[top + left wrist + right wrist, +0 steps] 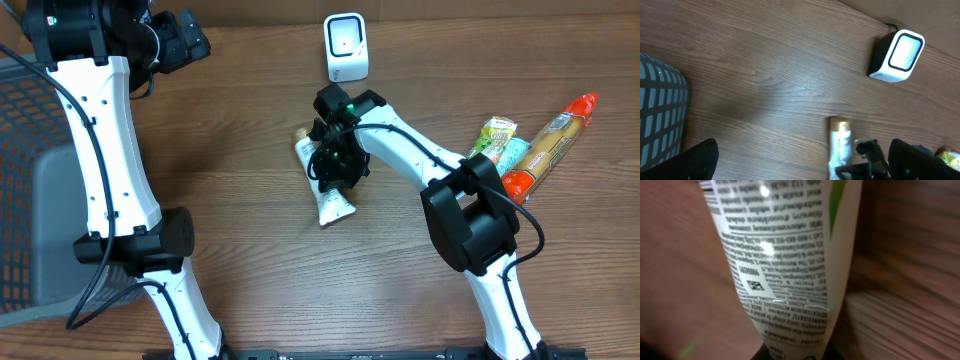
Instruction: Scan the item barcode
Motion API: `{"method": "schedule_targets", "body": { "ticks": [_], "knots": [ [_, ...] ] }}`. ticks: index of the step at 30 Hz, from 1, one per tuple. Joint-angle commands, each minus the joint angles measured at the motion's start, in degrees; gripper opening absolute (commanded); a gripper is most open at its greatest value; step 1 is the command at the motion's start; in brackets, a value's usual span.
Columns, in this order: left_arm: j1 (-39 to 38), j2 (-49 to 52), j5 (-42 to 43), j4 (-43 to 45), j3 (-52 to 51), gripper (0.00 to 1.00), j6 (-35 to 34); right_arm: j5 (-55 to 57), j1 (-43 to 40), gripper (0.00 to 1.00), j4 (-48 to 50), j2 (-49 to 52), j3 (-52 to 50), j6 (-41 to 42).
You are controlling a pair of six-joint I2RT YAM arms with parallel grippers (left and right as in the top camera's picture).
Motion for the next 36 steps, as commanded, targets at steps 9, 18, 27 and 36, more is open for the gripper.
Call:
{"method": "schedule_targets", "body": {
  "ticks": [9,18,27,36],
  "knots": [
    [-0.4,-1.5,-0.4,-0.1,0.1,1.0,1.1,26.6,6.3,0.72,-2.3,-1.6,0.7,9.9],
    [-0.4,-1.5,-0.4,-0.1,0.1,1.0,1.1,20.5,4.2,0.82,-7.2,-2.0,6.1,3.7],
    [-0.4,-1.5,-0.4,-0.1,0.1,1.0,1.1,2.0,-7.7,0.82,-8.5,-3.0,9.1,5.9],
    [-0.4,-1.5,-0.4,-0.1,0.1,1.0,1.1,-11.9,-11.1,0.76,-4.0,-2.7,-3.0,5.7]
  ]
}}
